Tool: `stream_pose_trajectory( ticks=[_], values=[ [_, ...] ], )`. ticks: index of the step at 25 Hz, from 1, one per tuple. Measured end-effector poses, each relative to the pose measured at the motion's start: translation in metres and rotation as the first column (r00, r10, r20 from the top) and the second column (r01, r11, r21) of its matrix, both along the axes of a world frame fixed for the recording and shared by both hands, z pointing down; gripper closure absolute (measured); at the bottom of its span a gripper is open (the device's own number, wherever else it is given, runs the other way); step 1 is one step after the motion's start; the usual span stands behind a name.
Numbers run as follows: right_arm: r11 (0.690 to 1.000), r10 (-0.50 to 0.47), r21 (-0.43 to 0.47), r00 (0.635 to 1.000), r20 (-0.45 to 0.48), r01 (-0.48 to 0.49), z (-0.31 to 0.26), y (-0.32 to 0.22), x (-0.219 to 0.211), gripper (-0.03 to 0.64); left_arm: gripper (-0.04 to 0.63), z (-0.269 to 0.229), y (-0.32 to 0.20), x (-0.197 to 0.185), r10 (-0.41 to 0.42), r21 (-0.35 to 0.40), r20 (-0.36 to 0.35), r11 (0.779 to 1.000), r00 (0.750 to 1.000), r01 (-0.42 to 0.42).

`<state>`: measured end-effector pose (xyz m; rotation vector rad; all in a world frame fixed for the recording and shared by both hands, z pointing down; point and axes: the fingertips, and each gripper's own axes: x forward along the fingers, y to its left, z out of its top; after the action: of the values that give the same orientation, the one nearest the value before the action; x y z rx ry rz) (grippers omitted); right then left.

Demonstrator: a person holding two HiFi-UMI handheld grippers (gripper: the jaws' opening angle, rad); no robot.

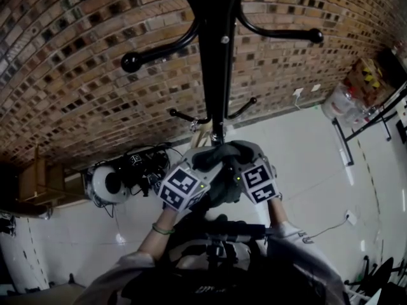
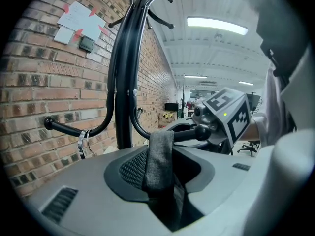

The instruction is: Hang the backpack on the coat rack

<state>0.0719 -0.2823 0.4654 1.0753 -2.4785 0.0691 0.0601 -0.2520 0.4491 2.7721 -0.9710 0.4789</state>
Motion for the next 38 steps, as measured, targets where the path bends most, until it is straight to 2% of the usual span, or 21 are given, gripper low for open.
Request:
stream_pose_trajectory(
  ticks=[8, 11, 13, 18, 22, 24, 27, 32, 34, 35, 38],
  values=[
    [0.999, 0.044, -0.030, 0.998, 0.051, -0.042, -0.002, 0.008, 0.004, 0.541, 0.454, 0.002, 0.004, -0.003, -0.040, -0.033, -0.008, 0.999, 0.999, 0.040],
    [0.997, 0.056, -0.055, 0.995, 0.080, -0.052, -0.008, 0.015, 0.008, 0.500, 0.452, 0.000, 0.006, -0.004, -0.042, -0.031, -0.003, 0.999, 0.999, 0.042],
    [0.996, 0.072, -0.056, 0.992, 0.102, -0.066, -0.013, 0.022, 0.014, 0.465, 0.445, 0.000, 0.007, -0.005, -0.039, -0.037, -0.022, 0.999, 0.999, 0.039],
    [0.995, 0.092, -0.056, 0.985, 0.149, -0.084, -0.018, 0.041, 0.022, 0.465, 0.439, -0.002, 0.012, -0.011, -0.074, -0.059, -0.097, 0.996, 0.993, 0.068],
    [0.994, 0.104, -0.059, 0.983, 0.153, -0.096, -0.012, 0.054, 0.019, 0.466, 0.439, 0.000, 0.023, -0.020, -0.089, -0.050, -0.104, 0.995, 0.990, 0.085],
    [0.990, 0.135, -0.060, 0.978, 0.161, -0.126, -0.010, 0.059, 0.019, 0.476, 0.440, 0.002, 0.027, -0.026, -0.103, -0.047, -0.099, 0.994, 0.990, 0.099],
    [0.978, 0.208, -0.070, 0.963, 0.173, -0.198, -0.002, 0.065, 0.022, 0.531, 0.442, 0.006, 0.035, -0.033, -0.124, -0.052, -0.099, 0.992, 0.987, 0.119],
    [0.968, 0.246, -0.109, 0.943, 0.225, -0.226, 0.005, 0.078, 0.019, 0.597, 0.454, 0.013, 0.045, -0.037, -0.149, -0.067, -0.099, 0.987, 0.984, 0.143],
    [0.965, 0.258, -0.117, 0.934, 0.248, -0.236, 0.004, 0.081, 0.020, 0.598, 0.464, 0.013, 0.049, -0.038, -0.158, -0.063, -0.111, 0.986, 0.981, 0.151],
    [0.963, 0.266, -0.124, 0.926, 0.267, -0.240, 0.003, 0.084, 0.020, 0.601, 0.491, 0.013, 0.052, -0.037, -0.159, -0.064, -0.118, 0.986, 0.980, 0.152],
    [0.959, 0.278, -0.151, 0.903, 0.328, -0.240, -0.002, 0.092, 0.016, 0.606, 0.497, 0.017, 0.059, -0.036, -0.154, -0.080, -0.119, 0.986, 0.981, 0.145]
  ],
)
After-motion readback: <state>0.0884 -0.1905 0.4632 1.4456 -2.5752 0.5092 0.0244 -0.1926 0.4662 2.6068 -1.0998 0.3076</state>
